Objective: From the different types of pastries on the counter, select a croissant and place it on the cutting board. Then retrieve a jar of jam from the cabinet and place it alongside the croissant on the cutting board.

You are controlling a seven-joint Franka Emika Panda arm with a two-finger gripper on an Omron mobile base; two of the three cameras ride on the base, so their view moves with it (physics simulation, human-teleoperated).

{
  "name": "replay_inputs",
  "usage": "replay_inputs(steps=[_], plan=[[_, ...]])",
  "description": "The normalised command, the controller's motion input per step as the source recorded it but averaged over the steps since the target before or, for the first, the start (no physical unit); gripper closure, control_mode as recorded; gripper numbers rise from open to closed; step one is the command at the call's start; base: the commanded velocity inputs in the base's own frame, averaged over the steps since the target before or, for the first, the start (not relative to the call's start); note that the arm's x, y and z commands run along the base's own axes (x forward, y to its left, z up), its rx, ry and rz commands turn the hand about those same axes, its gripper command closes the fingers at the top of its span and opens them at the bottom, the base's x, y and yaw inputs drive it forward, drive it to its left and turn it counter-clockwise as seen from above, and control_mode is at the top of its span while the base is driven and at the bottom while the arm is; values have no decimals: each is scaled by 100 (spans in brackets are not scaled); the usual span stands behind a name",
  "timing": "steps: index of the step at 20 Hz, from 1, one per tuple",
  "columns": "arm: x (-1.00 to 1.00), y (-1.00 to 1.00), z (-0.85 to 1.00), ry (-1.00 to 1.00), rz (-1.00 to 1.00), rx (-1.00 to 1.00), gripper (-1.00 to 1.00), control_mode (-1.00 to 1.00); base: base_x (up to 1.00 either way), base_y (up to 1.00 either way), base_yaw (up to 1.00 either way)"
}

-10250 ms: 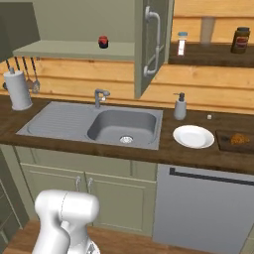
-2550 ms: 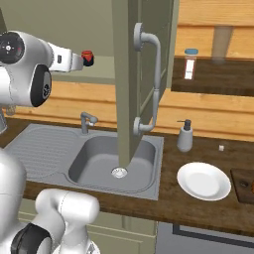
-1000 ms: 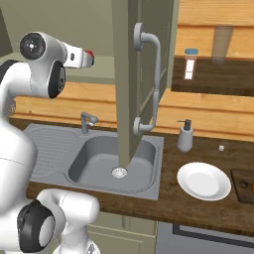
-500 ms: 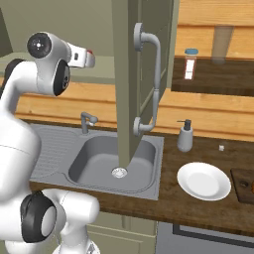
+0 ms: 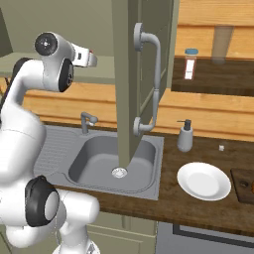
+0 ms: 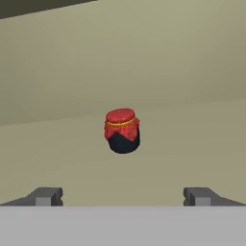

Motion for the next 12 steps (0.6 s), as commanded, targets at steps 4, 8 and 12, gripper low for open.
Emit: replay_inputs(steps=[4,8,12], plan=[[48,0,0,3,0,0,-100,-100,0,0,0],[36,0,-9,4,0,0,-100,-100,0,0,0],[27,2,-3,2,0,0,-100,-100,0,0,0]])
